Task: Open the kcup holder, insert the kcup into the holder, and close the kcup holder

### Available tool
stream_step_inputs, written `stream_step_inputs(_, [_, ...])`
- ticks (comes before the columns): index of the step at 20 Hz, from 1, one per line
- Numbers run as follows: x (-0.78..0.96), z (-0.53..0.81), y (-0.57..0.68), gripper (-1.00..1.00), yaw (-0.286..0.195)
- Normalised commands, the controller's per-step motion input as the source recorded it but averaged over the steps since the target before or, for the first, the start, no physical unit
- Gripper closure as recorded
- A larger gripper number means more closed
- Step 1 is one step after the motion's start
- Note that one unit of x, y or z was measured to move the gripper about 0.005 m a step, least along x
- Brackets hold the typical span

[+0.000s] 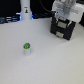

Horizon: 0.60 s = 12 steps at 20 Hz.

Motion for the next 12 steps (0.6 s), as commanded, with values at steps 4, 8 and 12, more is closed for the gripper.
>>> stream_step_inputs(4, [0.9,0.22,-0.23,1.0,-0.064])
stream_step_inputs(8, [0.94,0.14,-0.24,1.0,-0.068])
stream_step_inputs(12, [0.95,0.17,-0.28,1.0,-0.072])
